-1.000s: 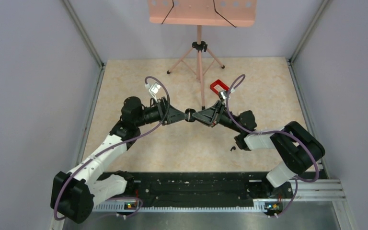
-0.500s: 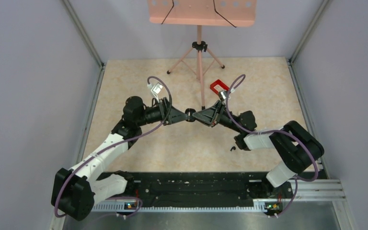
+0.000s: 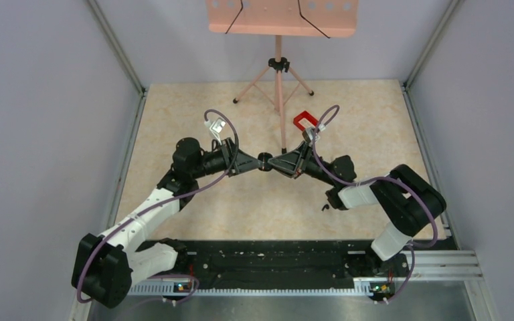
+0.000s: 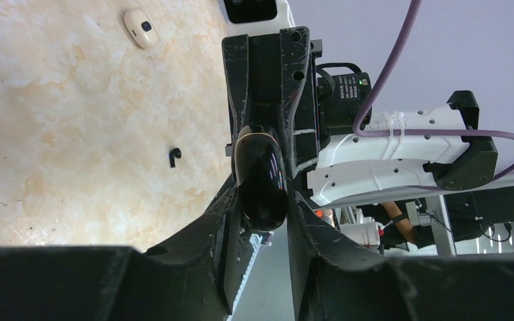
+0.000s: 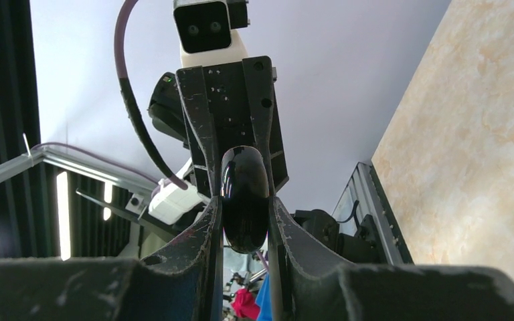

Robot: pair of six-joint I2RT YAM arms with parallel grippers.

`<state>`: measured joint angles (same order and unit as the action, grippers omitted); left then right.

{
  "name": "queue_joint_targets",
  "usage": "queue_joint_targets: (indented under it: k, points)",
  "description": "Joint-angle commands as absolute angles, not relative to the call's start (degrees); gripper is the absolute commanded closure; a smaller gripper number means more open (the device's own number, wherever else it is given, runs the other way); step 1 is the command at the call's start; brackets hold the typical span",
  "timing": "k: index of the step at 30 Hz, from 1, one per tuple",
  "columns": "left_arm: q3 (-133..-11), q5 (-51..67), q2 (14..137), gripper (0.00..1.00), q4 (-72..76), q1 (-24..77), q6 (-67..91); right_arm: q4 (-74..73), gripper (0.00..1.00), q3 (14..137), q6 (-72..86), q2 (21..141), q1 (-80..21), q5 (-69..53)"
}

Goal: Insert the wireless bluetooth earbuds into the charging case
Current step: Open the charging case to the charging case.

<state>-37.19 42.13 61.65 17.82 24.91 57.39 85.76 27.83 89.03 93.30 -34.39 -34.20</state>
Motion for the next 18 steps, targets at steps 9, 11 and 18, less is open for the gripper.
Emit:
queue_joint_targets:
  k: [9, 11, 18]
  points:
    - [-36.91, 42.12, 60.88, 1.0, 23.47, 25.04, 60.02, 91.43, 0.97, 28.03, 88.15, 94.38, -34.98, -34.44]
    - [-37.01, 42.41, 60.62, 1.0, 23.51, 24.96, 60.36, 89.07, 0.81, 27.27, 87.06, 94.31, -34.94, -33.93]
    - [-37.11, 42.71, 60.15, 1.0, 23.43, 24.96, 60.64, 86.28, 0.63, 26.25, 85.21, 94.43, -35.03, -33.22]
